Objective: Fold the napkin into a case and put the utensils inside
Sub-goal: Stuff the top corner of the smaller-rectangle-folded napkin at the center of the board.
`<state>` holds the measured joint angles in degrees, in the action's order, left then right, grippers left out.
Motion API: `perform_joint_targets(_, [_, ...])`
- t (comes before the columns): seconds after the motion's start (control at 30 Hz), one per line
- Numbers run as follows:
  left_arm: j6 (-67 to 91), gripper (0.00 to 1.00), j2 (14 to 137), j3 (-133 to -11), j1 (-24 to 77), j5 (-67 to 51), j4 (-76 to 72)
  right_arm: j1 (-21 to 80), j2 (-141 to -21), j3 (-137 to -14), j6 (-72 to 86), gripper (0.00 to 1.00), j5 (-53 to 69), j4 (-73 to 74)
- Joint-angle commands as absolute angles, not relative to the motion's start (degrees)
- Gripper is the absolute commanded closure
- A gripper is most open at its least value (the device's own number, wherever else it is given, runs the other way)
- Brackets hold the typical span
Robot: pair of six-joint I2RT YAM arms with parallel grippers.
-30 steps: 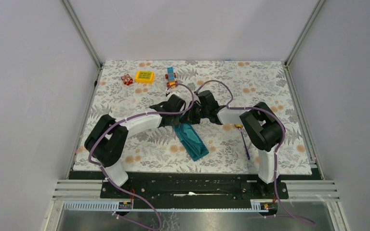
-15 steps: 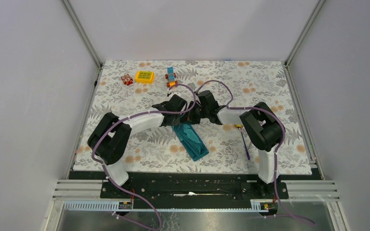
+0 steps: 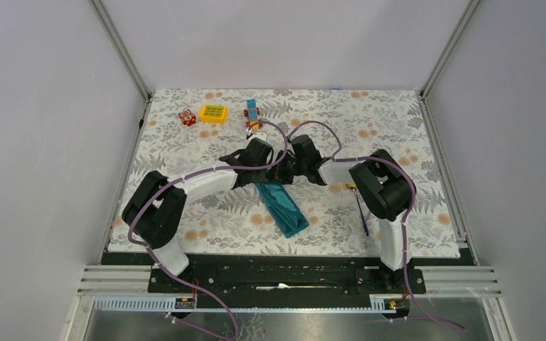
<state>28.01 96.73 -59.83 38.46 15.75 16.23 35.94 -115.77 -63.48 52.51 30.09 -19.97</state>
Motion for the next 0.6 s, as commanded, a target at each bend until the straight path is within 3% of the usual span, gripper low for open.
perform_joint_targets(0.0, [27.5, 1.0, 94.0, -59.4, 38.8, 13.8, 11.7, 36.9, -119.4, -65.3, 55.9, 1.0, 33.2, -26.1])
perform_joint_targets(0.3, [28.8, 1.0, 93.7, -57.1, 38.6, 14.3, 11.7, 35.8, -123.7, -67.7, 56.3, 1.0, 35.3, -30.9])
perform_joint_targets(0.4, [29.0, 1.0, 93.0, -56.4, 38.5, 15.2, 12.1, 34.5, -120.7, -65.8, 55.7, 0.83, 36.2, -31.0])
perform_joint_targets(0.57, [30.1, 1.0, 92.2, -54.5, 37.4, 14.2, 11.2, 33.6, -116.5, -62.0, 55.2, 0.69, 38.8, -31.9])
